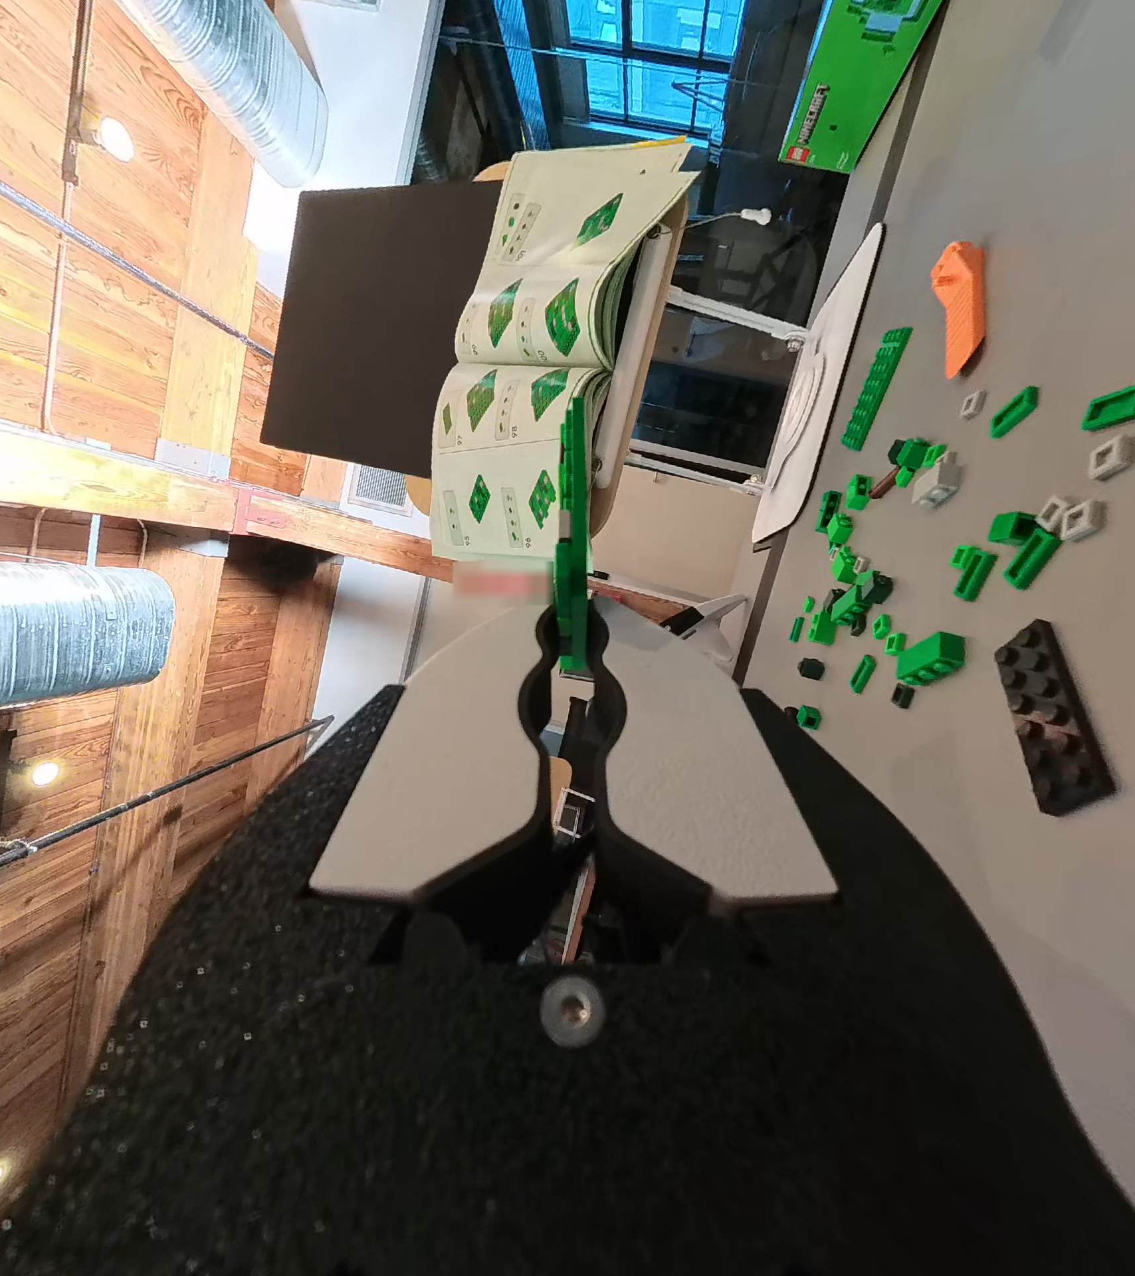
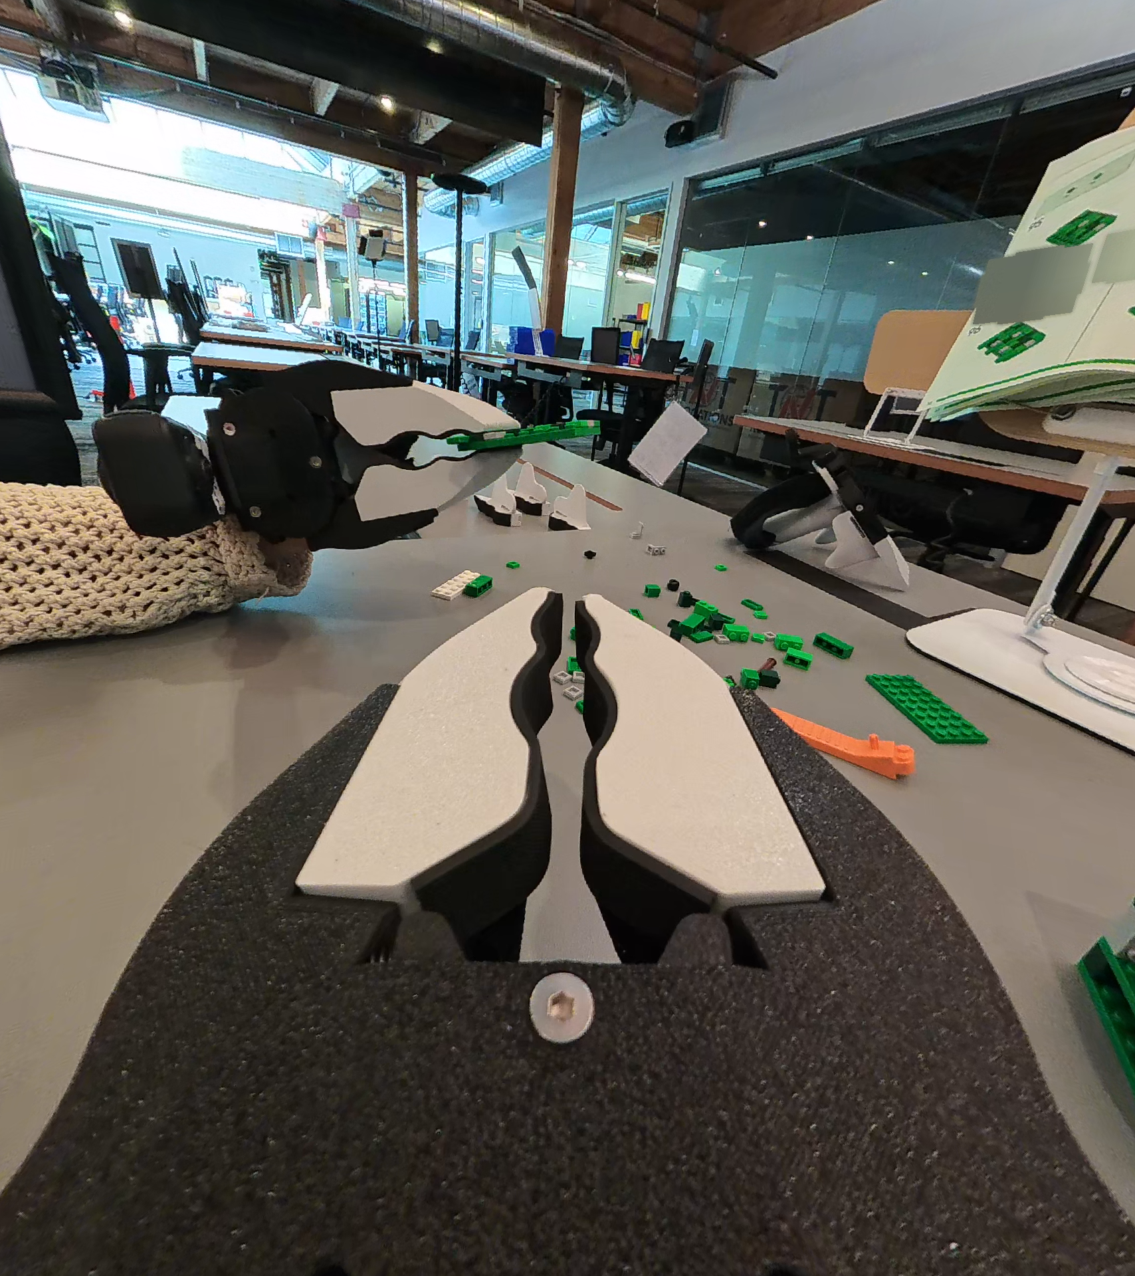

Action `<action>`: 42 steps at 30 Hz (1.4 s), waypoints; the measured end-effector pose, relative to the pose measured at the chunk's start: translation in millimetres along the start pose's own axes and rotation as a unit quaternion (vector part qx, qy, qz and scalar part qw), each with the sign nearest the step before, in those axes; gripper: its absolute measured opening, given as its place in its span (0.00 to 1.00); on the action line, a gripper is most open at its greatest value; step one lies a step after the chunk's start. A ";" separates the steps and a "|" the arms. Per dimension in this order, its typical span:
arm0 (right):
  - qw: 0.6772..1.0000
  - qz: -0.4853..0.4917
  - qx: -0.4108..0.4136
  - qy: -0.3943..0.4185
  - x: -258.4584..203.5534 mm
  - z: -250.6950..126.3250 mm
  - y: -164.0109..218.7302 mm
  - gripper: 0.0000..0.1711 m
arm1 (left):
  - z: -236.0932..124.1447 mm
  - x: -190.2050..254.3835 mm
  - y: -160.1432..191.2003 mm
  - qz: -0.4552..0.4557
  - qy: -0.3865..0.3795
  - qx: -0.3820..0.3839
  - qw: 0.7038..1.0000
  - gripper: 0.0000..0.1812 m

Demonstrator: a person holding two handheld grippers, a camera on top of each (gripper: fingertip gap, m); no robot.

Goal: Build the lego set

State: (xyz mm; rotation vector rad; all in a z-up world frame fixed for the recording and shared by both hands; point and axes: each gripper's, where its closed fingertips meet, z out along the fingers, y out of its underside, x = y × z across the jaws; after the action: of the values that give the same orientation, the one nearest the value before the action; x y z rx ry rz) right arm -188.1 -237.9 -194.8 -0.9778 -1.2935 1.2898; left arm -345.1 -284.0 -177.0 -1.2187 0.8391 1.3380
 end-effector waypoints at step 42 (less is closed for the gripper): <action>0.873 -0.064 -0.438 -0.204 7.5 83.3 111.6 0.20 | 3.1 18.0 -11.2 0.008 0.047 0.020 0.999 0.03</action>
State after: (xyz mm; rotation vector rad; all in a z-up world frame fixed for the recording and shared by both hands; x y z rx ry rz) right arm -283.3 -233.1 -296.6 -1.2192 -2.3408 0.7925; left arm -332.7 -274.7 -191.8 -1.2539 0.9407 1.2791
